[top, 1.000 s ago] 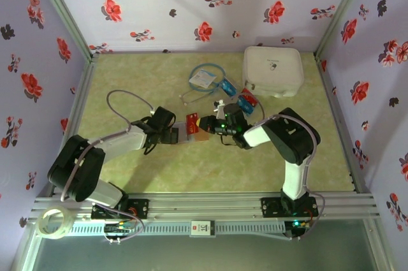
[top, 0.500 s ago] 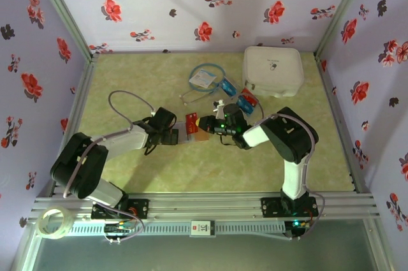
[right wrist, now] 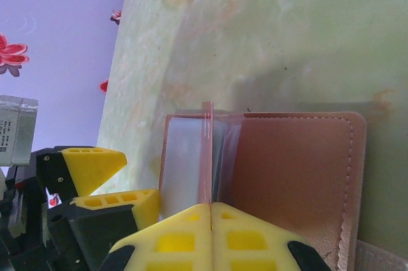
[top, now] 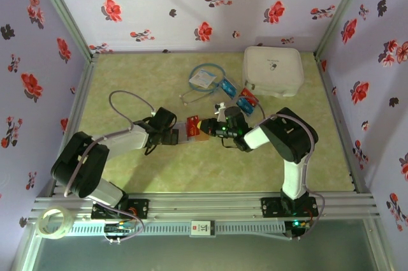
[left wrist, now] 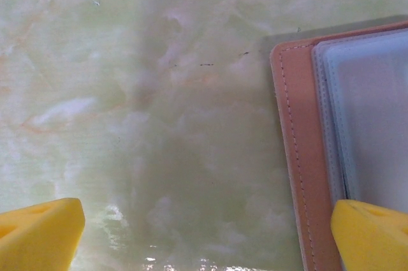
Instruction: Put the credit cards into the card holder
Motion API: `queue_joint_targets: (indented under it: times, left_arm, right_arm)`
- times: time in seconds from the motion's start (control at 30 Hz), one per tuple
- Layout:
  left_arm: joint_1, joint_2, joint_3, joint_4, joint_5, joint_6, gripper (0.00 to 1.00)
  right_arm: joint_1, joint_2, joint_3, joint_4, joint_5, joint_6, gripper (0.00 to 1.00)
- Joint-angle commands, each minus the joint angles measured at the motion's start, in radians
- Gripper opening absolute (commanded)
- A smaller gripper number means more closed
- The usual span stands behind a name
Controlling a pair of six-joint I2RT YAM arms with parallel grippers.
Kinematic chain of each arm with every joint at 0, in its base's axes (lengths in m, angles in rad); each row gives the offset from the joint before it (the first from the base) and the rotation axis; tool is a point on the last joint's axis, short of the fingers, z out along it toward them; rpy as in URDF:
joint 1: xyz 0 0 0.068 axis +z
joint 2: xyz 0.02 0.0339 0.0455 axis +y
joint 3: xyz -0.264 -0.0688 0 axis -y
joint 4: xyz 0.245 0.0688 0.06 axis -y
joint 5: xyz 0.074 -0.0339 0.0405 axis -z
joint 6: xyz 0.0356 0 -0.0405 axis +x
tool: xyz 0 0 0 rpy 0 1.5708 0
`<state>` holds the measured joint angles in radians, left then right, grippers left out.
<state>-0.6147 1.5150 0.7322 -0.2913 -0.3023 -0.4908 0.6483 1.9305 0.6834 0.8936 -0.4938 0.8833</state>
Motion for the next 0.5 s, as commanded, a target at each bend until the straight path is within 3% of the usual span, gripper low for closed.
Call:
queue_joint_targets:
  times: [0.0, 0.47]
  left_arm:
    - [0.007, 0.017, -0.011, 0.004, -0.002, -0.006, 1.00]
    - [0.007, 0.034, -0.006, 0.008, -0.002, -0.005, 1.00]
  right_arm:
    - [0.005, 0.027, -0.015, 0.034, 0.005, 0.014, 0.00]
    - [0.005, 0.060, -0.018, 0.082, -0.028, 0.049, 0.00]
